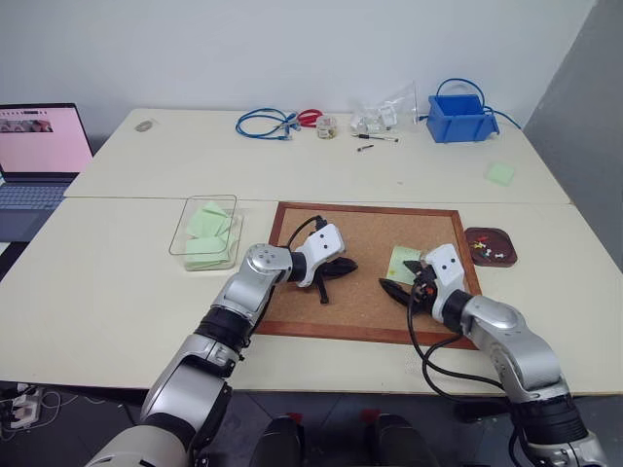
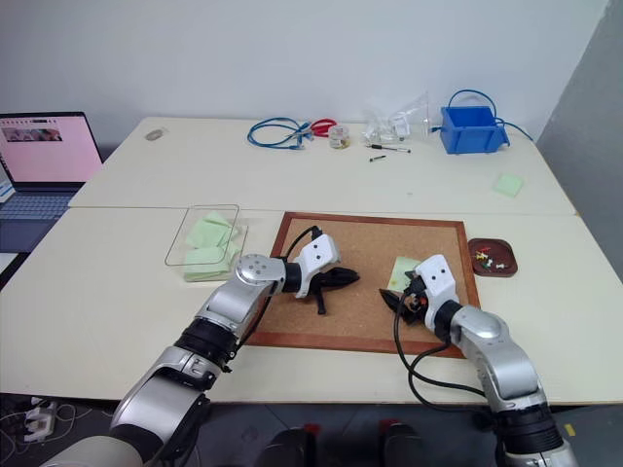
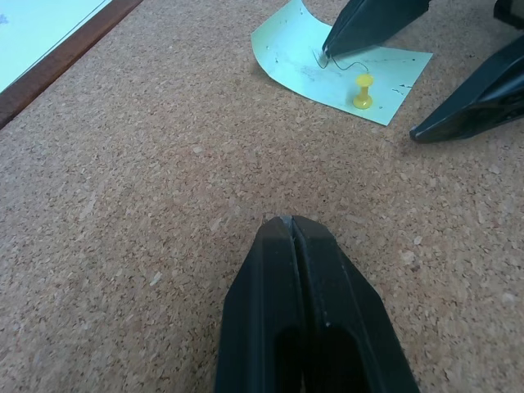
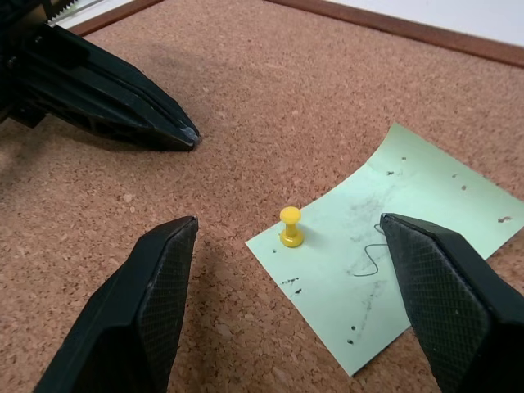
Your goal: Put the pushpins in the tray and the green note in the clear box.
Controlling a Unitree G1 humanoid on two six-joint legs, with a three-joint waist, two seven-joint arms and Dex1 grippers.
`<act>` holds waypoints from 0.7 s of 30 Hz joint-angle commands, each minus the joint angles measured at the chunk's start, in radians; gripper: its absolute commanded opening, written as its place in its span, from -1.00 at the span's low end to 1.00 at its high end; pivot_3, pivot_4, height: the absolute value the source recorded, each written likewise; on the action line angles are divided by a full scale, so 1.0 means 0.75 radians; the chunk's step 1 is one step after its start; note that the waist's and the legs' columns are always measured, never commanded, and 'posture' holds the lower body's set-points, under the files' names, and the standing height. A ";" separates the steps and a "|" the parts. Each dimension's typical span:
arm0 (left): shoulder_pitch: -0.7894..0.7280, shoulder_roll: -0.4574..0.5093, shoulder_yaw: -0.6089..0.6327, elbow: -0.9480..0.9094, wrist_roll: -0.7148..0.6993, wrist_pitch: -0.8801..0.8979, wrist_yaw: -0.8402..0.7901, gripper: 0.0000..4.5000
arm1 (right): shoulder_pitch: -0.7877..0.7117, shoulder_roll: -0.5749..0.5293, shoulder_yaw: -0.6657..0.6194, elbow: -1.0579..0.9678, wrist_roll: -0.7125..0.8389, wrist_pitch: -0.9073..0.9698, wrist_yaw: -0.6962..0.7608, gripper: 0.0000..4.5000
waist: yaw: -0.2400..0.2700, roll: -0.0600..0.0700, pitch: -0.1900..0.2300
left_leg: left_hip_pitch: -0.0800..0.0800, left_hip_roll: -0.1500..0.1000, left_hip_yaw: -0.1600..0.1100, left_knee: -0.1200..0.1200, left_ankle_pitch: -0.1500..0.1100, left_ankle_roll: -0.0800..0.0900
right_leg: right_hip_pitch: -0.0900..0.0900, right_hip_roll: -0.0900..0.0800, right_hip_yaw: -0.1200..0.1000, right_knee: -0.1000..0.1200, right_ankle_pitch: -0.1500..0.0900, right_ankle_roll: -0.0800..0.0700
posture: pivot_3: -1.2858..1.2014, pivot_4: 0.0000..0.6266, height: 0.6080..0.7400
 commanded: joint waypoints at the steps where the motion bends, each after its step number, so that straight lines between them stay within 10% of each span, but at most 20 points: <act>1: 0.071 0.007 -0.083 0.042 0.058 0.057 -0.045 -1.00 | -0.030 0.006 -0.006 -0.001 -0.011 -0.058 0.016 0.38 | 0.000 0.000 0.000 | 0.000 0.000 0.000 0.000 0.000 0.000 | 0.000 0.000 0.000 0.000 0.000 0.000 | 0.03 -0.52 1.00; 16: 0.075 0.010 -0.078 0.031 0.058 0.067 -0.040 -1.00 | -0.032 0.027 -0.006 0.025 -0.012 -0.085 0.030 -0.96 | 0.000 0.000 0.000 | 0.000 0.000 0.000 0.000 0.000 0.000 | 0.000 0.000 0.000 0.000 0.000 0.000 | 0.03 -0.52 1.00; 21: 0.066 0.009 -0.076 0.044 0.059 0.063 -0.038 -1.00 | -0.033 0.023 -0.004 0.030 -0.020 -0.098 0.035 -0.99 | 0.000 0.000 0.000 | 0.000 0.000 0.000 0.000 0.000 0.000 | 0.000 0.000 0.000 0.000 0.000 0.000 | 0.03 -0.52 1.00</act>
